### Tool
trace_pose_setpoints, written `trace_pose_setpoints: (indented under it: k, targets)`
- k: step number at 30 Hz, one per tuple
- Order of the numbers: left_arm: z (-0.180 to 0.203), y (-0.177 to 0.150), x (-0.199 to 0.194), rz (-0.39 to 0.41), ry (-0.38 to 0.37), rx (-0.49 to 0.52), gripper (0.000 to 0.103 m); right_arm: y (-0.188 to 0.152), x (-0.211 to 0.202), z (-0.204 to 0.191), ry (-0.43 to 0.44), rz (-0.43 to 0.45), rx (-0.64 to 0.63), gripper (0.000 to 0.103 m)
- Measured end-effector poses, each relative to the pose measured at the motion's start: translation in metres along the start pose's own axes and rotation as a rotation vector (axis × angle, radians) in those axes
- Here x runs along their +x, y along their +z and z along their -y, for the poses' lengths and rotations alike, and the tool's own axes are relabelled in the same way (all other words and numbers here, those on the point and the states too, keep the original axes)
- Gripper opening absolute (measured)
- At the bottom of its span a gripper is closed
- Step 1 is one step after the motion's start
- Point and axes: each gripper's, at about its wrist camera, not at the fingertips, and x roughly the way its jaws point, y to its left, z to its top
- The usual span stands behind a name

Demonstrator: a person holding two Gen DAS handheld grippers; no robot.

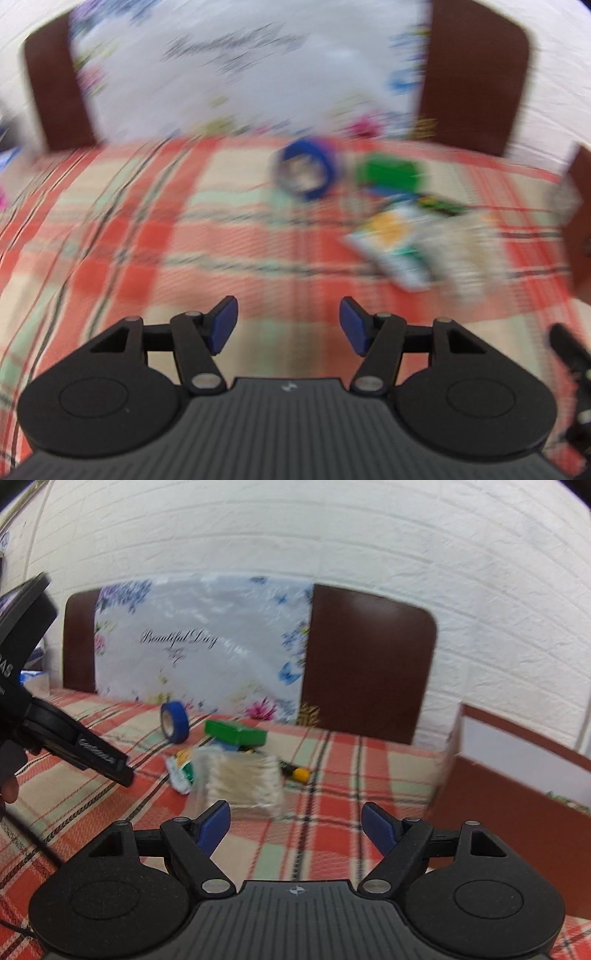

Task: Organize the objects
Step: 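Move the right tool to the cotton swab bag and grasp it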

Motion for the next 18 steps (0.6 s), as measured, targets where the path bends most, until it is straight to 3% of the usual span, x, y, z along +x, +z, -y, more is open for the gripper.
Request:
trace_pose_setpoints:
  k: [2, 4, 7, 10, 11, 13, 15, 18]
  targets:
    - [-0.020, -0.008, 0.003, 0.033, -0.009, -0.047, 0.074, 0.001, 0.013, -0.005, 0.023, -0.026, 0.002, 0.077]
    - [-0.026, -0.015, 0.003, 0.074, 0.008, -0.023, 0.079, 0.003, 0.025, -0.011, 0.044, -0.034, -0.002, 0.077]
    - [-0.026, -0.029, -0.002, 0.150, 0.000, -0.006, 0.081, 0.010, 0.047, -0.015, 0.090, -0.056, 0.012, 0.085]
    - [-0.030, -0.028, 0.000, 0.152, -0.018, -0.016, 0.085, 0.016, 0.077, -0.018, 0.115, -0.104, 0.017, 0.091]
    - [-0.029, -0.028, 0.000, 0.155, -0.024, -0.014, 0.086, 0.016, 0.088, -0.019, 0.124, -0.138, 0.017, 0.090]
    - [-0.029, -0.029, 0.001, 0.158, -0.029, -0.009, 0.087, 0.014, 0.107, -0.018, 0.148, -0.202, 0.035, 0.078]
    - [-0.030, -0.029, 0.003, 0.159, -0.034, -0.012, 0.087, 0.015, 0.105, -0.013, 0.172, -0.185, 0.062, 0.065]
    - [-0.030, -0.030, 0.003, 0.160, -0.034, -0.013, 0.087, 0.008, 0.091, -0.012, 0.156, -0.176, 0.052, 0.064]
